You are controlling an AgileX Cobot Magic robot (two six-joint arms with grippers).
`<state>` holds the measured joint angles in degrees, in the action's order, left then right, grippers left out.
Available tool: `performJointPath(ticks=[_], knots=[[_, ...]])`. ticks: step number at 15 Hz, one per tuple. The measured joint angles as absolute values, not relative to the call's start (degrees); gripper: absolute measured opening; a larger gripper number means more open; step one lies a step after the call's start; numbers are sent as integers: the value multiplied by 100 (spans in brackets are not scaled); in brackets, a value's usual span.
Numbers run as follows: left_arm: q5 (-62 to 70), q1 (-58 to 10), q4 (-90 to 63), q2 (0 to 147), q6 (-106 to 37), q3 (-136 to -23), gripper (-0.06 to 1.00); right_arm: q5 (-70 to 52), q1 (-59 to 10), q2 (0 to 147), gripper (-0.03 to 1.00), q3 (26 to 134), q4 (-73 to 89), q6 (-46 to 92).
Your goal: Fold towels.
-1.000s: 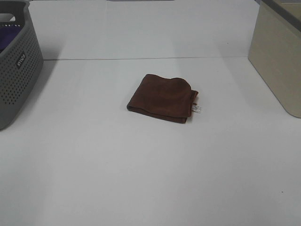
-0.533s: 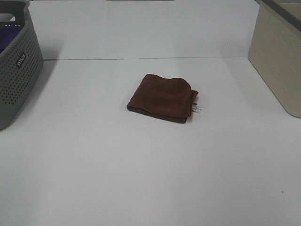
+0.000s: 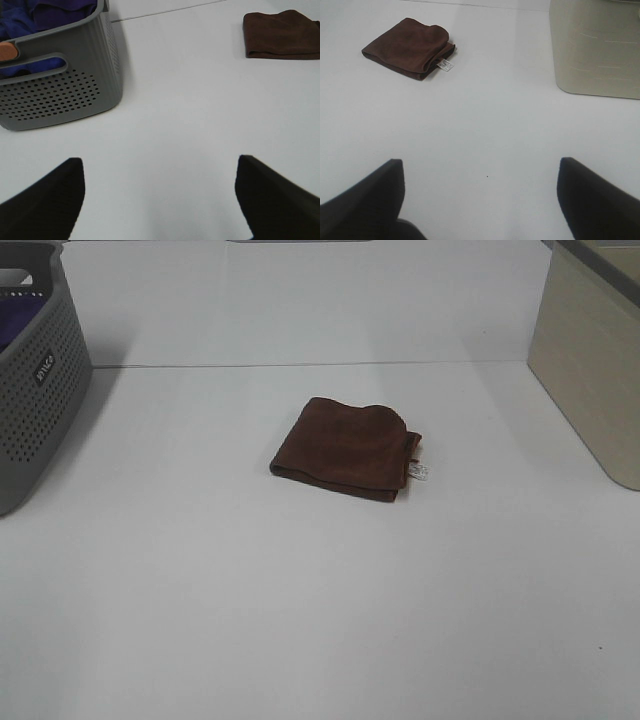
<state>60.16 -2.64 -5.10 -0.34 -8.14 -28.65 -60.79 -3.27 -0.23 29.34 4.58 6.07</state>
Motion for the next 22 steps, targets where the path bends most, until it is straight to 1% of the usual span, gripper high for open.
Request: performJointPath(ticks=[5,9,22], knots=[[6016,-264,-510,-34,-814,-2865,77,-6079,-321,-23,81,2934,470,607],[6016,-264,-510,-34,-814,-2865,77,-6079,-11,-23,81,2934,470,607],[6016,-264,-510,-34,-814,-2865,77,-6079,0,-23,81,2934,470,607]])
